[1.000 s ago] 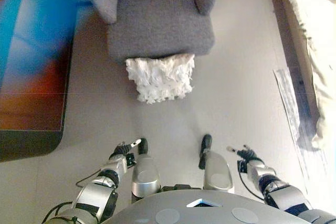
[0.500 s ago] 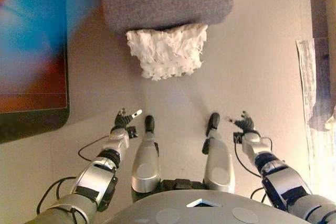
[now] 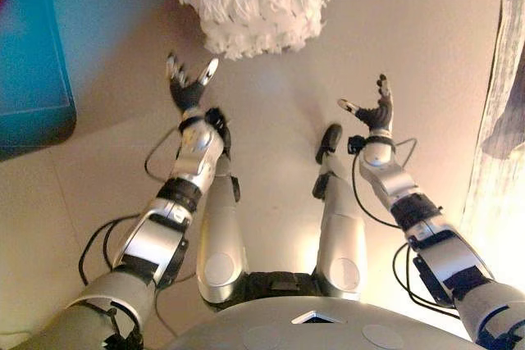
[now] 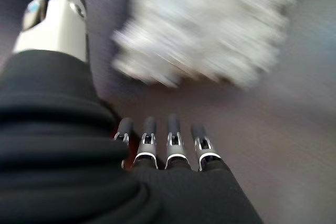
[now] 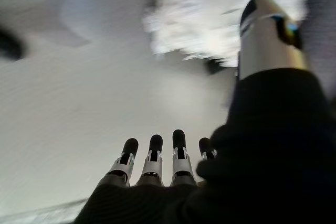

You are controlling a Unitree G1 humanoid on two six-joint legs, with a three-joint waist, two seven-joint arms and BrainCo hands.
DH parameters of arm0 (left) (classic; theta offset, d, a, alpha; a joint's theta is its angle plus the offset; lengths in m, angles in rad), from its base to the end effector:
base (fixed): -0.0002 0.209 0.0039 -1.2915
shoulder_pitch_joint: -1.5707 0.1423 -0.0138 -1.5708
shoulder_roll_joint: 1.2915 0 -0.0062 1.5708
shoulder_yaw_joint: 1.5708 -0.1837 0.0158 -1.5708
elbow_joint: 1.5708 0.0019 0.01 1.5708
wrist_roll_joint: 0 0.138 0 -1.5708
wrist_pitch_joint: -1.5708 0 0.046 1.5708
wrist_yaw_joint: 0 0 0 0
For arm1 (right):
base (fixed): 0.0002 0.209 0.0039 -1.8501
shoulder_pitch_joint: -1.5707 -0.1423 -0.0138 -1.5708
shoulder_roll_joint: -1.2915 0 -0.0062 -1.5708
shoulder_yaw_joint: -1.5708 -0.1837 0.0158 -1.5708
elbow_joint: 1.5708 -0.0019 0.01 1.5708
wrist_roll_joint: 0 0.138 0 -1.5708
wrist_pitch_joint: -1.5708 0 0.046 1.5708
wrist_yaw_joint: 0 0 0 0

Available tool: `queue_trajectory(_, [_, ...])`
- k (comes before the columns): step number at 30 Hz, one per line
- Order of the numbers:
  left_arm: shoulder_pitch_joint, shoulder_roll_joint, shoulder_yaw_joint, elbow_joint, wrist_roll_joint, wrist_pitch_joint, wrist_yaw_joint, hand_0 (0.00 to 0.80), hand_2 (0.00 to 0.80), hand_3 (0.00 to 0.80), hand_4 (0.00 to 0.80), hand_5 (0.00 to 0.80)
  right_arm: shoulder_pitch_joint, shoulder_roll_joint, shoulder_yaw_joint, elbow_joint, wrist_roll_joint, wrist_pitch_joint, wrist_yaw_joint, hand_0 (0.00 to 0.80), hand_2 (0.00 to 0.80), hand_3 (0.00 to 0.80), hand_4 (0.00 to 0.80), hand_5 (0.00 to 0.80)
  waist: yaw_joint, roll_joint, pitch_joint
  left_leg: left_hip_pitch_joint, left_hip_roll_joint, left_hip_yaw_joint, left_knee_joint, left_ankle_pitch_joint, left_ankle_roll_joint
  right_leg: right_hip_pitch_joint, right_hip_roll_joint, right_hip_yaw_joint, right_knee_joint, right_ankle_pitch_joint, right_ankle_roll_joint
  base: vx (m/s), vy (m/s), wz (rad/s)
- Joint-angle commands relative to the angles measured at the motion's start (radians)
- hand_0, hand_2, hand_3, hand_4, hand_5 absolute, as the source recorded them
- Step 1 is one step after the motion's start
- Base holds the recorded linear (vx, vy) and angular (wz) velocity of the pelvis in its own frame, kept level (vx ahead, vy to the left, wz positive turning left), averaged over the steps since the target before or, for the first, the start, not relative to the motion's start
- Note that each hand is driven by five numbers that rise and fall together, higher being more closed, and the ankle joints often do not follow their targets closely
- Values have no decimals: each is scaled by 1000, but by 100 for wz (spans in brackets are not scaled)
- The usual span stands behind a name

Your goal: Pick up the cushion and take it to the sofa

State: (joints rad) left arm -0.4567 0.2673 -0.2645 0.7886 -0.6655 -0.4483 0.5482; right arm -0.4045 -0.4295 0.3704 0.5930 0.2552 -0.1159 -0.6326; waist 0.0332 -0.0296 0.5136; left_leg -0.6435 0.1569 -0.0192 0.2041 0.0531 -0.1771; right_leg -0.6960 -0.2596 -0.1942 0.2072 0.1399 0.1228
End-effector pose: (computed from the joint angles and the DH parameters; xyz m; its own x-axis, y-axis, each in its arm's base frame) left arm 0.2754 0.1773 0.0270 0.8533 0.5153 -0.0804 -0.5189 0.8237 -0.2287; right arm 0.2682 -0.1917 0.0326 0.9133 -0.4066 0.0230 0.3886 0.8532 -0.3481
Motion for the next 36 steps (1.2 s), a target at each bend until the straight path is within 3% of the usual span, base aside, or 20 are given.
queue_trajectory(1, [-11, 72, 39, -17, -34, -95, -95, 0, 0, 0, 0, 0, 4, -49, -54, -67, -32, -117, -18, 0, 0, 0, 0, 0, -7, -19, 6, -118, -2, 9, 57, 27, 59, -58, -60, -1, 30, 20, 80, 8, 22, 18])
queue_trajectory(6, [-77, 101, 55, -10, -75, -51, -128, 0, 0, 0, 0, 0, -79, -96, -68, -53, 0, -132, -12, 0, 0, 0, 0, 0, -12, -3, 6, -229, -14, -7, 155, 10, 66, -176, -84, 29, 100, 23, 76, 25, 80, 21])
queue_trajectory(8, [-98, 113, 63, -11, -113, -41, -139, 0, 0, 0, 0, 0, -105, -115, -72, -46, 15, -143, -4, 0, 0, 0, 0, 0, -10, 2, 6, -256, -10, -10, 210, -34, 63, -207, -85, 50, 143, 3, 86, 108, 115, 7])
queue_trajectory(14, [-151, 146, 84, -5, -183, -55, -162, 0, 0, 0, 0, 0, -151, -152, -98, -25, 76, -198, 25, 0, 0, 0, 0, 0, -20, 10, 6, -381, -18, -11, 340, -73, 67, -321, -88, 91, 236, 3, 77, 26, 85, -7])
queue_trajectory(21, [-167, 160, 102, -50, -183, -89, -154, 0, 0, 0, 0, 0, -181, -171, -103, -27, 78, -212, 29, 0, 0, 0, 0, 0, -16, 17, 6, -459, -27, -25, 410, -89, 68, -395, -81, 116, 309, -12, 74, 25, 8, 1])
queue_trajectory(36, [-283, 224, 75, -60, -183, -69, -240, 0, 0, 0, 0, 0, -326, -207, -77, -12, 130, -258, 136, 0, 0, 0, 0, 0, -25, 37, 6, -573, -38, -38, 506, -92, 52, -509, -41, 178, 441, -49, 75, 35, 27, -2])
